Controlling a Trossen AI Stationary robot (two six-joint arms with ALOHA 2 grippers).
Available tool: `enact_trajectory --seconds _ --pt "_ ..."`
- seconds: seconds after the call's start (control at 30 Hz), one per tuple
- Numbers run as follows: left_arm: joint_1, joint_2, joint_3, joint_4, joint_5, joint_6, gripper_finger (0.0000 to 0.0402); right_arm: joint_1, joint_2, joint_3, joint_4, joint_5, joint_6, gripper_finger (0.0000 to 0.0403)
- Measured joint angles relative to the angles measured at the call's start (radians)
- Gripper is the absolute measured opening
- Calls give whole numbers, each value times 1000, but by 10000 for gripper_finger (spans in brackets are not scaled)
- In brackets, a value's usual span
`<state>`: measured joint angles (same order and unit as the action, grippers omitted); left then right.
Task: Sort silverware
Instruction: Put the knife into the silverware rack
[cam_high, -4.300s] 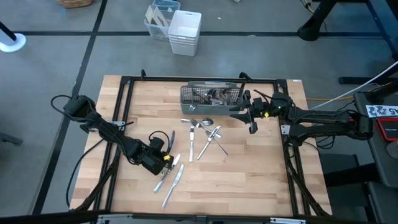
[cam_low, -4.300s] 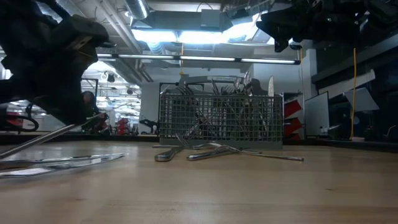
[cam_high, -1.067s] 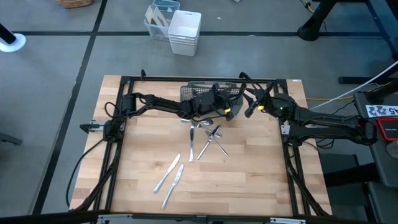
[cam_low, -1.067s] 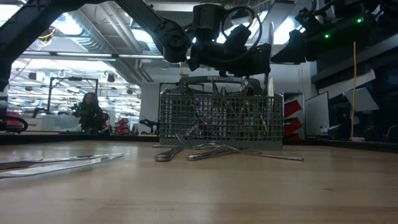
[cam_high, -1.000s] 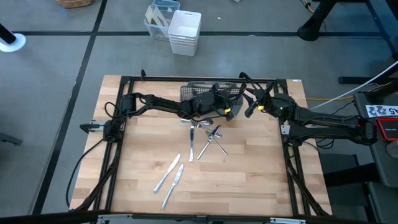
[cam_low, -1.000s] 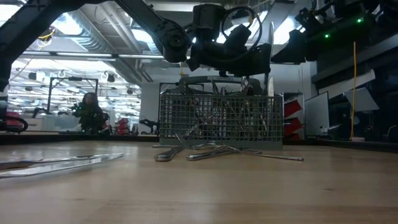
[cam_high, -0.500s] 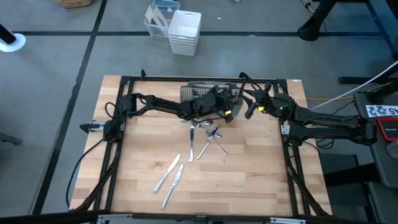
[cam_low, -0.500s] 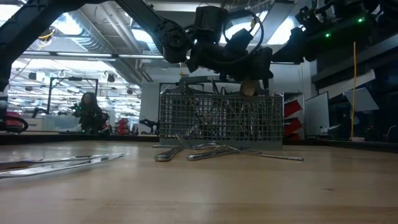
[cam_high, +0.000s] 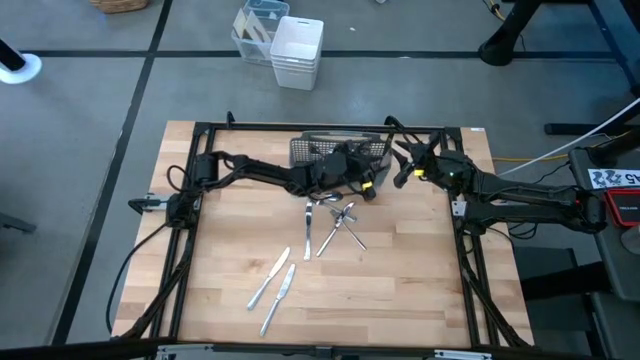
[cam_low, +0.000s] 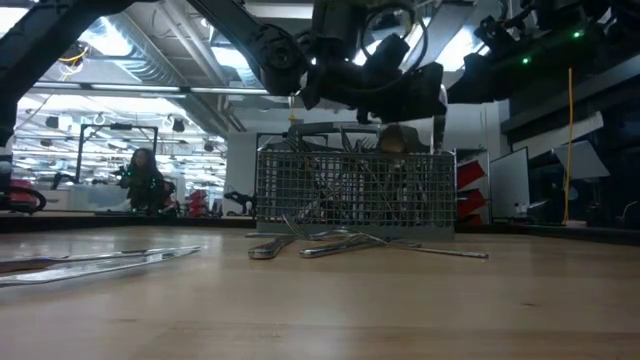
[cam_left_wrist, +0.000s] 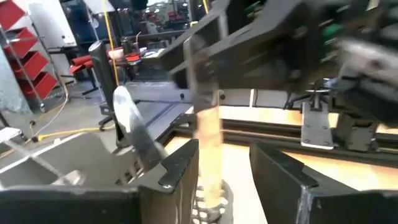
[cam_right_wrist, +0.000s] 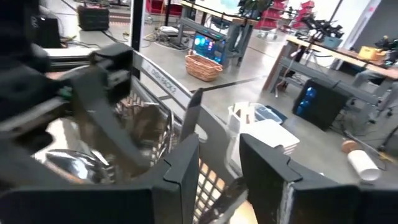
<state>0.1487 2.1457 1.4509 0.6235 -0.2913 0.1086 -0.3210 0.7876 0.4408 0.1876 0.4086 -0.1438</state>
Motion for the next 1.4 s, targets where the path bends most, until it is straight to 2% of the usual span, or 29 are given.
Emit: enact_trajectory --seconds 0.23,0.4,0.63,0.83,1.0,1.17,1.27,1.4 --pt "-19 -41 0 -29 0 -13 139 0 -27 0 1 54 -48 118" --pt "-35 -103 1 -136 -1 -30 139 0 -72 0 0 55 -49 118" --pt "-91 -228 1 -514 -1 -178 139 0 -173 0 -5 53 -49 118" --pt "-186 -350 1 -914 1 -425 139 0 -253 0 -6 29 -49 118" --pt "-292 -422 1 -1187 8 -651 139 0 -288 0 -10 -78 -45 118" --pt "-424 -439 1 -1407 52 -910 139 0 -290 0 -13 -257 -6 118" --pt "-511 -432 -10 -1468 64 -1065 139 0 -286 0 -14 -374 36 118" --pt "-610 -429 -43 -1461 75 -1227 139 1 -286 0 -14 -531 111 118"
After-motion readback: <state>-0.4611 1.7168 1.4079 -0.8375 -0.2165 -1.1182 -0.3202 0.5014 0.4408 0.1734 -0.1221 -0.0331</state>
